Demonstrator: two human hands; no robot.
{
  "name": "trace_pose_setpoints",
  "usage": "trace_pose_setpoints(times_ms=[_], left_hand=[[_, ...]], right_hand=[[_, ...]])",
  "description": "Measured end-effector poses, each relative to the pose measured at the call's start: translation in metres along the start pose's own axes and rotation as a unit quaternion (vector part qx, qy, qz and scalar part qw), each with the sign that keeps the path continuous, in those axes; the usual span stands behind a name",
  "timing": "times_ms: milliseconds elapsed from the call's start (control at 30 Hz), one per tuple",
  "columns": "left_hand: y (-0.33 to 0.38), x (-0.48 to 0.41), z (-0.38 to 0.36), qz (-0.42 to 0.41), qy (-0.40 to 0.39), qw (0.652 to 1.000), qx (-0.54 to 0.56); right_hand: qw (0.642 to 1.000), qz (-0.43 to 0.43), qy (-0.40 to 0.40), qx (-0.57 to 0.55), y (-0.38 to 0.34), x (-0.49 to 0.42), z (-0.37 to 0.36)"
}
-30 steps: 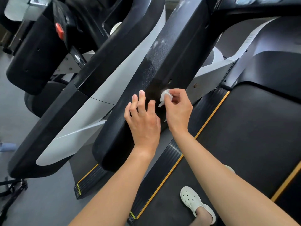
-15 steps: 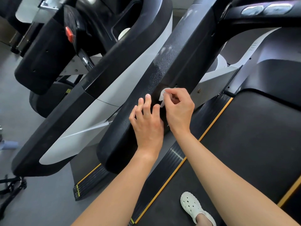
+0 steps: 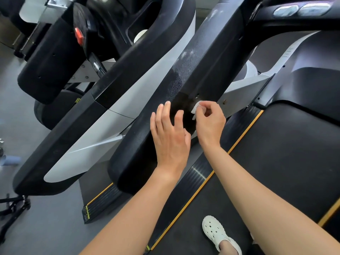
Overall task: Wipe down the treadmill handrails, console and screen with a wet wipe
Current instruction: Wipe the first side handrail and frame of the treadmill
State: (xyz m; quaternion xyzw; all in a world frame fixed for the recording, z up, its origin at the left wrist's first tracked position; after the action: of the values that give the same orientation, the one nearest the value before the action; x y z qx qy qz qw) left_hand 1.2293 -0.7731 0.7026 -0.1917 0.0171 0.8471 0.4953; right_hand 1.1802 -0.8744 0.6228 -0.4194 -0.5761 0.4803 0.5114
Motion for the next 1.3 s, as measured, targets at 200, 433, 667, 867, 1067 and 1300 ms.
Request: trace_pose_setpoints(times_ms=[200, 433, 667, 867, 1067, 1300], left_hand=[[0.012, -0.022, -0.002, 0.0, -0.011, 1.0, -0.025], [0.007, -0.021, -0.013, -0.015, 0.003, 0.998, -0.065], [0.009, -0.021, -0.018, 0.001, 0.01, 0.998, -0.061], [0.007, -0.022, -0.023, -0.005, 0.015, 0.997, -0.072], [0.006, -0.022, -0.025, -0.004, 0.021, 0.997, -0.075], [0.005, -0.021, -0.024, -0.011, 0.016, 0.997, -0.079]], right_hand=[[0.994, -0.088, -0.022, 0.056, 0.045, -0.01, -0.002], [0.981, -0.191, -0.009, -0.017, 0.056, -0.019, 0.0], [0.987, -0.146, 0.058, -0.035, 0.04, -0.025, -0.005], [0.974, -0.222, 0.044, -0.029, 0.052, -0.037, -0.002], [0.98, -0.176, 0.074, -0.062, 0.029, -0.038, -0.003], [0.978, -0.209, 0.025, -0.006, 0.031, -0.037, 0.002]])
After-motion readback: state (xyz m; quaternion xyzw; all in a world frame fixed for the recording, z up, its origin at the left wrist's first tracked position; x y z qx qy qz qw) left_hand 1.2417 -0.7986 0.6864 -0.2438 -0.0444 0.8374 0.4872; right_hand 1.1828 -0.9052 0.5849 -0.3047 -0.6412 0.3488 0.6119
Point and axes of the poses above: each hand's wrist, its own x-axis away from the middle knuckle, its own z-axis out of the back of the hand, y = z × x, the point moved 3 cm from there along -x, towards the middle knuckle, and after that the axes turned 3 degrees about -x, right-handed, at the moved point
